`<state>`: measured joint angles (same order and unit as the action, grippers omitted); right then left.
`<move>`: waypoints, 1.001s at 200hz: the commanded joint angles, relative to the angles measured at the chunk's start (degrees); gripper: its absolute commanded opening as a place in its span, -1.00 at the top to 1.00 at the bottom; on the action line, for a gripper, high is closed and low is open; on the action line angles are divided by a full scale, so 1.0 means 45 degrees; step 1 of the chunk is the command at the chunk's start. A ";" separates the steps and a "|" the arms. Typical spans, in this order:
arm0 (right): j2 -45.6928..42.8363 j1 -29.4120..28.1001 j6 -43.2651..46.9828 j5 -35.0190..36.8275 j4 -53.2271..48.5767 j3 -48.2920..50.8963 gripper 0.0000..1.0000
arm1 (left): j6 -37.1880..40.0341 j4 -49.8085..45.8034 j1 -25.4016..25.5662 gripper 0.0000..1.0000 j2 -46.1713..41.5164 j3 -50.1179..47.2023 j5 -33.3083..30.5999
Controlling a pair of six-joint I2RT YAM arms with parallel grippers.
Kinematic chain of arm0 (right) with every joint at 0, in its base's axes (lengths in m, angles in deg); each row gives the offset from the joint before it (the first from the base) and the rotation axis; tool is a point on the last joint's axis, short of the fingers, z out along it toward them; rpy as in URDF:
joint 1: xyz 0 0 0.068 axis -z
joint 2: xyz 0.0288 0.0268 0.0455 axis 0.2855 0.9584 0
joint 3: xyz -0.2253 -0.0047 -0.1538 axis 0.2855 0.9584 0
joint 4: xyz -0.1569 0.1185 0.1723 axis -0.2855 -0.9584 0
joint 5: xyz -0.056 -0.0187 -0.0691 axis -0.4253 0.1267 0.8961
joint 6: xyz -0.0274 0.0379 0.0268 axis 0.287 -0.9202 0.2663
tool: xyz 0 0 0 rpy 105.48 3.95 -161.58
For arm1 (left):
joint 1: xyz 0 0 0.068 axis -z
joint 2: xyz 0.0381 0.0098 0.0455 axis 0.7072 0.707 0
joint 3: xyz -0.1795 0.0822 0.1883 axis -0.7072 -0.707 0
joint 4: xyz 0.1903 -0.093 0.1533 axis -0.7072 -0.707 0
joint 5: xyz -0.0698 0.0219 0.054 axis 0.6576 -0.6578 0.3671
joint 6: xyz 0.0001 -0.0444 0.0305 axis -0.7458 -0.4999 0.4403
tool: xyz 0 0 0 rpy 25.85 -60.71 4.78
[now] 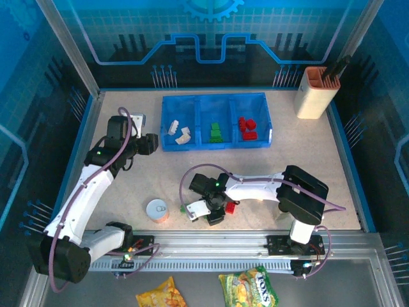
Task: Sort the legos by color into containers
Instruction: Pick up the lego from the bottom-center of the table.
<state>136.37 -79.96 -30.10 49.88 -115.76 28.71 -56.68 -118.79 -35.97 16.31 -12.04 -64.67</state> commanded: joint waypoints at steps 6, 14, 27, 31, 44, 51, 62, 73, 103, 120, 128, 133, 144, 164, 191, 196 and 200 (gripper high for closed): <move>0.0174 -0.0150 -0.0082 0.0213 0.0340 0.0257 -0.04 | -0.0139 0.0113 -0.0153 -0.23 -0.0037 -0.0081 0.0166; 0.0167 -0.0155 -0.0084 0.0167 0.0315 0.0266 -0.02 | -0.0140 0.0113 -0.0153 -0.23 -0.0047 -0.0082 0.0190; 0.0165 -0.0155 -0.0117 0.0107 0.0277 0.0248 0.01 | -0.0147 0.0113 -0.0153 -0.23 -0.0044 -0.0082 0.0197; 0.0159 -0.0165 -0.0119 0.0097 0.0256 0.0247 0.02 | -0.0133 0.0113 -0.0153 -0.23 -0.0055 -0.0082 0.0199; 0.0130 -0.0156 -0.0118 0.0035 0.0224 0.0234 0.07 | -0.0141 0.0103 -0.0160 -0.23 -0.0040 -0.0080 0.0183; 0.0104 -0.0155 -0.0123 0.0038 0.0197 0.0220 0.10 | -0.0134 0.0112 -0.0172 -0.23 -0.0038 -0.0082 0.0191; 0.0077 -0.0155 -0.0103 0.0038 0.0166 0.0207 0.13 | -0.0138 0.0113 -0.0172 -0.23 -0.0055 -0.0082 0.0188; 0.0057 -0.0155 -0.0082 0.0037 0.0133 0.0175 0.14 | -0.0137 0.0103 -0.0172 -0.23 -0.0047 -0.0082 0.0187; -0.0040 -0.0136 0.0023 0.0038 -0.0040 0.0083 0.25 | -0.0138 0.0103 -0.0172 -0.22 -0.0057 -0.0065 0.0182; -0.0113 -0.0098 0.0054 -0.0003 -0.0157 0.0040 0.31 | -0.0133 0.0093 -0.0171 -0.23 -0.0066 -0.0072 0.0168; -0.0158 -0.0080 0.0071 -0.0002 -0.0236 -0.0008 0.34 | -0.0132 0.0093 -0.0173 -0.23 -0.0066 -0.0082 0.0175; -0.0182 -0.0077 0.0074 0.0004 -0.0305 -0.0048 0.35 | -0.0131 0.0093 -0.0171 -0.23 -0.0072 -0.0087 0.0195; -0.0260 -0.0044 0.0088 -0.0011 -0.0448 -0.0123 0.36 | -0.0134 0.0088 -0.0175 -0.23 -0.0076 -0.0062 0.0212; -0.0427 0.0083 0.0018 -0.0118 -0.0573 -0.0203 0.37 | -0.0129 0.0093 -0.0176 -0.23 -0.0091 -0.0064 0.0219; -0.0756 0.0432 -0.0358 -0.0458 -0.0520 -0.0256 0.39 | -0.0122 0.0060 -0.0190 -0.23 -0.0094 -0.0062 0.0253; -0.0834 0.0500 -0.0463 -0.0531 -0.0496 -0.0252 0.39 | -0.0139 0.0069 -0.0190 -0.23 -0.0113 -0.0062 0.0238; -0.0910 0.0561 -0.0569 -0.0600 -0.0449 -0.0252 0.39 | -0.0140 0.0072 -0.0182 -0.23 -0.0117 -0.0062 0.0222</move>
<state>135.17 -79.20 -30.69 49.24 -117.05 28.71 -56.68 -118.81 -36.23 16.31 -12.04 -64.67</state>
